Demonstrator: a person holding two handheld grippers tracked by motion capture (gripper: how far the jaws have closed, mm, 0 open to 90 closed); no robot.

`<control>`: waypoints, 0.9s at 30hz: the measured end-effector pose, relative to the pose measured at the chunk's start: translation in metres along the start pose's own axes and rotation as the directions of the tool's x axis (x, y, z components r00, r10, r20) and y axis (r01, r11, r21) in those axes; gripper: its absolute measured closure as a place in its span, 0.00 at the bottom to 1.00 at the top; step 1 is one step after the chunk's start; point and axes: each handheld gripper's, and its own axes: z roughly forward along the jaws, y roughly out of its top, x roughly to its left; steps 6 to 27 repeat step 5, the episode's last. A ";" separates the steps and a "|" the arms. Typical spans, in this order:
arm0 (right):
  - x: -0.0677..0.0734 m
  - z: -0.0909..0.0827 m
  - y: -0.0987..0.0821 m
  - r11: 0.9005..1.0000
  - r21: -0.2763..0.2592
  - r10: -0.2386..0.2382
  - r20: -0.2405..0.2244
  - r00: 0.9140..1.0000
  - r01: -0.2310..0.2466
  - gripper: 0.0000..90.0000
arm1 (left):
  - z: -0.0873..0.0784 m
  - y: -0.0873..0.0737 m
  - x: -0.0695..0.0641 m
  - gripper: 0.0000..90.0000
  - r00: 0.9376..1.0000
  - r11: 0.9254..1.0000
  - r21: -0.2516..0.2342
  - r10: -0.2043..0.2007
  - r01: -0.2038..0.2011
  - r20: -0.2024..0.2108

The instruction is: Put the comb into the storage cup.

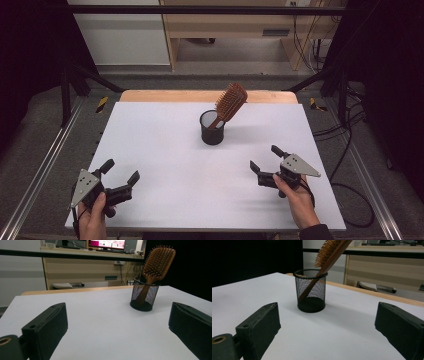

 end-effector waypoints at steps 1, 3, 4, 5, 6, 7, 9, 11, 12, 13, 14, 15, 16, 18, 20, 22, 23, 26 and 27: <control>0.002 0.000 -0.001 1.000 0.003 -0.007 -0.004 1.000 0.007 0.07 | 0.000 0.000 0.000 0.02 1.000 1.000 0.000 0.000 0.000 0.001; 0.003 0.000 -0.002 1.000 0.006 -0.008 -0.006 1.000 0.008 0.07 | 0.001 0.000 0.000 0.02 1.000 1.000 0.001 -0.002 0.002 0.003; 0.003 -0.001 -0.002 1.000 0.008 -0.005 -0.006 1.000 0.005 0.07 | 0.001 0.000 0.000 0.02 1.000 1.000 0.003 -0.002 0.002 0.003; 0.003 -0.002 -0.003 1.000 0.010 -0.002 -0.003 1.000 0.002 0.07 | 0.001 0.000 0.000 0.02 1.000 1.000 0.004 -0.002 0.002 0.005; 0.003 -0.002 -0.003 1.000 0.010 -0.002 -0.003 1.000 0.002 0.07 | 0.001 0.000 0.000 0.02 1.000 1.000 0.004 -0.002 0.002 0.005; 0.003 -0.002 -0.003 1.000 0.010 -0.002 -0.003 1.000 0.002 0.07 | 0.001 0.000 0.000 0.02 1.000 1.000 0.004 -0.002 0.002 0.005; 0.003 -0.002 -0.003 1.000 0.010 -0.002 -0.003 1.000 0.002 0.07 | 0.001 0.000 0.000 0.02 1.000 1.000 0.004 -0.002 0.002 0.005; 0.003 -0.002 -0.003 1.000 0.010 -0.002 -0.003 1.000 0.002 0.07 | 0.001 0.000 0.000 0.02 1.000 1.000 0.004 -0.002 0.002 0.005; 0.003 -0.002 -0.003 1.000 0.010 -0.002 -0.003 1.000 0.002 0.07 | 0.001 0.000 0.000 0.02 1.000 1.000 0.004 -0.002 0.002 0.005; 0.003 -0.002 -0.003 1.000 0.010 -0.002 -0.003 1.000 0.002 0.07 | 0.001 0.000 0.000 0.02 1.000 1.000 0.004 -0.002 0.002 0.005; 0.003 -0.002 -0.003 1.000 0.010 -0.002 -0.003 1.000 0.002 0.07 | 0.001 0.000 0.000 0.02 1.000 1.000 0.004 -0.002 0.002 0.005; 0.003 -0.002 -0.003 1.000 0.010 -0.002 -0.003 1.000 0.002 0.07 | 0.001 0.000 0.000 0.02 1.000 1.000 0.004 -0.002 0.002 0.005; 0.003 -0.002 -0.003 1.000 0.010 -0.002 -0.003 1.000 0.002 0.07 | 0.001 0.000 0.000 0.02 1.000 1.000 0.004 -0.002 0.002 0.005; 0.003 -0.002 -0.003 1.000 0.010 -0.002 -0.003 1.000 0.002 0.07 | 0.001 0.000 0.000 0.02 1.000 1.000 0.004 -0.002 0.002 0.005; 0.003 -0.002 -0.003 1.000 0.010 -0.002 -0.003 1.000 0.002 0.07 | 0.001 0.000 0.000 0.02 1.000 1.000 0.004 -0.002 0.002 0.005; 0.003 -0.002 -0.003 1.000 0.010 -0.002 -0.003 1.000 0.002 0.07 | 0.001 0.000 0.000 0.02 1.000 1.000 0.004 -0.002 0.002 0.005; 0.003 -0.002 -0.003 1.000 0.010 -0.002 -0.003 1.000 0.002 0.07 | 0.001 0.000 0.000 0.02 1.000 1.000 0.004 -0.002 0.002 0.005; 0.003 -0.002 -0.003 1.000 0.010 -0.002 -0.003 1.000 0.002 0.07 | 0.001 0.000 0.000 0.02 1.000 1.000 0.004 -0.002 0.002 0.005; 0.003 -0.002 -0.003 1.000 0.010 -0.002 -0.003 1.000 0.002 0.07 | 0.001 0.000 0.000 0.02 1.000 1.000 0.004 -0.002 0.002 0.005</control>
